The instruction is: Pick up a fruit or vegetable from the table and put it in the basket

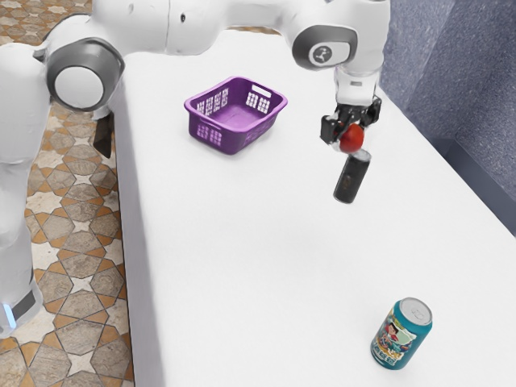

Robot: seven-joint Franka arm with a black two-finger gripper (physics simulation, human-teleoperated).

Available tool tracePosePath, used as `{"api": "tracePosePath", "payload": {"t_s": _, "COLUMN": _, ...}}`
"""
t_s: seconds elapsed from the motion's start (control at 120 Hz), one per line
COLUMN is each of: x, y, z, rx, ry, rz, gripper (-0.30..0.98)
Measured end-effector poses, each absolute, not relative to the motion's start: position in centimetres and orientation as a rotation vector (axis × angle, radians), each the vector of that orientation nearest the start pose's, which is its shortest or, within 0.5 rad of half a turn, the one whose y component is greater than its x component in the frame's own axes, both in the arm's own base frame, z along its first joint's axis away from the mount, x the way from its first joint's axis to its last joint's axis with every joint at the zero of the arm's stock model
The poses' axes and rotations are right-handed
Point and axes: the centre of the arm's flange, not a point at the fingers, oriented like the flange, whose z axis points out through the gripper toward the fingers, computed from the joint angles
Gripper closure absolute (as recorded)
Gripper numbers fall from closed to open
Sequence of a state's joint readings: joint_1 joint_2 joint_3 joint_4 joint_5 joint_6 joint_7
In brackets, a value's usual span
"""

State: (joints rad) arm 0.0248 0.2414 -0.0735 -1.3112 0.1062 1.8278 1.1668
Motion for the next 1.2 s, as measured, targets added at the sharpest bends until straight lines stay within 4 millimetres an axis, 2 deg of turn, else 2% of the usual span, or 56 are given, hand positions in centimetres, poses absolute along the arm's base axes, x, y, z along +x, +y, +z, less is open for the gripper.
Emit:
{"api": "tracePosePath", "payload": {"t_s": 0.05, "x": 63.9, "y": 4.8, "z": 64.7, "rx": -2.446, "ry": 1.554, "rz": -0.252, "gripper": 0.35}}
{"api": "tracePosePath", "payload": {"t_s": 0.092, "x": 62.5, "y": 9.4, "z": 65.8, "rx": -2.493, "ry": 1.468, "rz": -0.236, "gripper": 0.35}}
{"api": "tracePosePath", "payload": {"t_s": 0.167, "x": 59.8, "y": 16.4, "z": 67.1, "rx": -2.571, "ry": 1.336, "rz": -0.218, "gripper": 0.35}}
{"api": "tracePosePath", "payload": {"t_s": 0.225, "x": 58.0, "y": 21.1, "z": 67.2, "rx": -2.633, "ry": 1.250, "rz": -0.212, "gripper": 0.35}}
{"api": "tracePosePath", "payload": {"t_s": 0.292, "x": 56.6, "y": 24.4, "z": 67.0, "rx": -2.677, "ry": 1.199, "rz": -0.201, "gripper": 0.36}}
{"api": "tracePosePath", "payload": {"t_s": 0.4, "x": 55.3, "y": 27.4, "z": 66.4, "rx": -2.717, "ry": 1.163, "rz": -0.184, "gripper": 0.35}}
{"api": "tracePosePath", "payload": {"t_s": 0.542, "x": 53.3, "y": 32.6, "z": 64.6, "rx": -2.791, "ry": 1.092, "rz": -0.168, "gripper": 0.35}}
{"api": "tracePosePath", "payload": {"t_s": 0.617, "x": 52.9, "y": 33.7, "z": 63.8, "rx": -2.813, "ry": 1.090, "rz": -0.168, "gripper": 0.35}}
{"api": "tracePosePath", "payload": {"t_s": 0.842, "x": 52.8, "y": 34.2, "z": 61.0, "rx": -2.853, "ry": 1.138, "rz": -0.124, "gripper": 0.35}}
{"api": "tracePosePath", "payload": {"t_s": 1.025, "x": 52.3, "y": 34.6, "z": 60.0, "rx": -2.869, "ry": 1.158, "rz": -0.095, "gripper": 0.35}}
{"api": "tracePosePath", "payload": {"t_s": 1.142, "x": 50.7, "y": 35.8, "z": 58.6, "rx": -2.906, "ry": 1.131, "rz": -0.055, "gripper": 0.35}}
{"api": "tracePosePath", "payload": {"t_s": 1.2, "x": 49.9, "y": 35.5, "z": 58.8, "rx": -2.907, "ry": 1.131, "rz": -0.053, "gripper": 0.35}}
